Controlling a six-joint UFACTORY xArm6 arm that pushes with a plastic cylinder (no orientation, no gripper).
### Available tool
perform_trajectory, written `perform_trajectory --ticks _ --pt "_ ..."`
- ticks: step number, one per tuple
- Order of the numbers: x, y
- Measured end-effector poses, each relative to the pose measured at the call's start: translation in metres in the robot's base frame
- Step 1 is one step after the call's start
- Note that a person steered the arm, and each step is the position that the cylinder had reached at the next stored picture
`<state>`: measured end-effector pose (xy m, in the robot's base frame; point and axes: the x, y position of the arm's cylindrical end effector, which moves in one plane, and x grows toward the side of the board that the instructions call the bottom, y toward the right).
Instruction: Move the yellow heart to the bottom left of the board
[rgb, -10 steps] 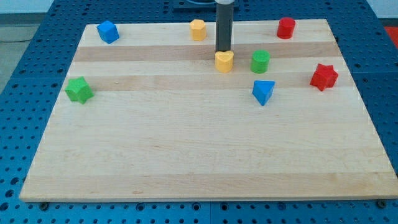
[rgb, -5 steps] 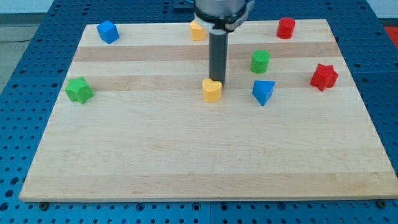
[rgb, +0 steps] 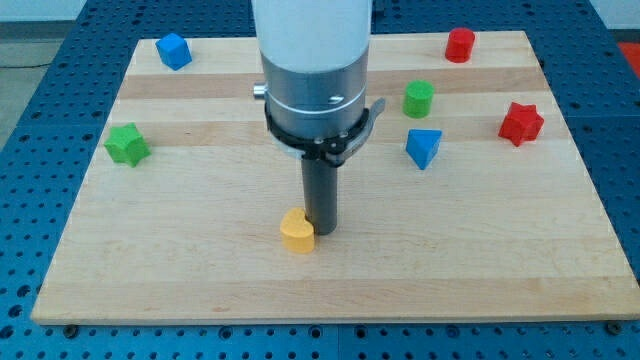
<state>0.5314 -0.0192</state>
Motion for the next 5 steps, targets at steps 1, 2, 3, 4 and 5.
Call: perform_trajectory --ticks 1,2,3,4,5 --pt "0.014 -0.022" --pt "0.027 -0.052" --pt "0.042 -0.058" --pt "0.052 -0.076" --pt "0.052 -0.119"
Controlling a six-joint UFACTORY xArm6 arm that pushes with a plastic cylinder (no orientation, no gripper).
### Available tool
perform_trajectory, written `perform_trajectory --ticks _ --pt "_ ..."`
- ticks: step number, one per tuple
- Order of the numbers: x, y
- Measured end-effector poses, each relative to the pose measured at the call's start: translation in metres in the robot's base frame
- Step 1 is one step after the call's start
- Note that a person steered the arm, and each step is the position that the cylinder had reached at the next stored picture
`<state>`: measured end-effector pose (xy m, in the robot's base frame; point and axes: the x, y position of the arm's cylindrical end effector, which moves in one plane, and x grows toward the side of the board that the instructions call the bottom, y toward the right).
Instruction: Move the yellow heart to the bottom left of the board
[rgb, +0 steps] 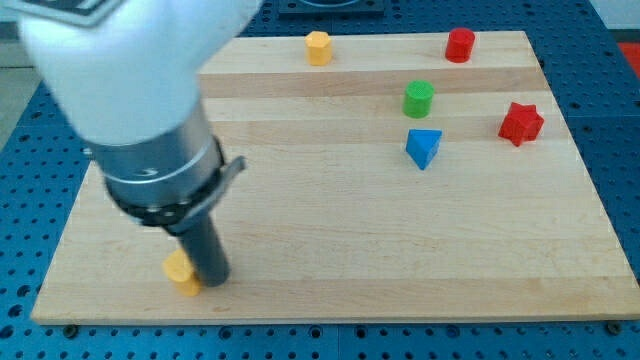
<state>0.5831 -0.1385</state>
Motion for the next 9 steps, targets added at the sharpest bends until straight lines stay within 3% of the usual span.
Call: perform_trajectory --ticks 2,6,8,9 --pt "0.0 -0.055" --pt "0.001 -0.085" --pt "-0.002 -0.073" --pt "-0.029 -0.042"
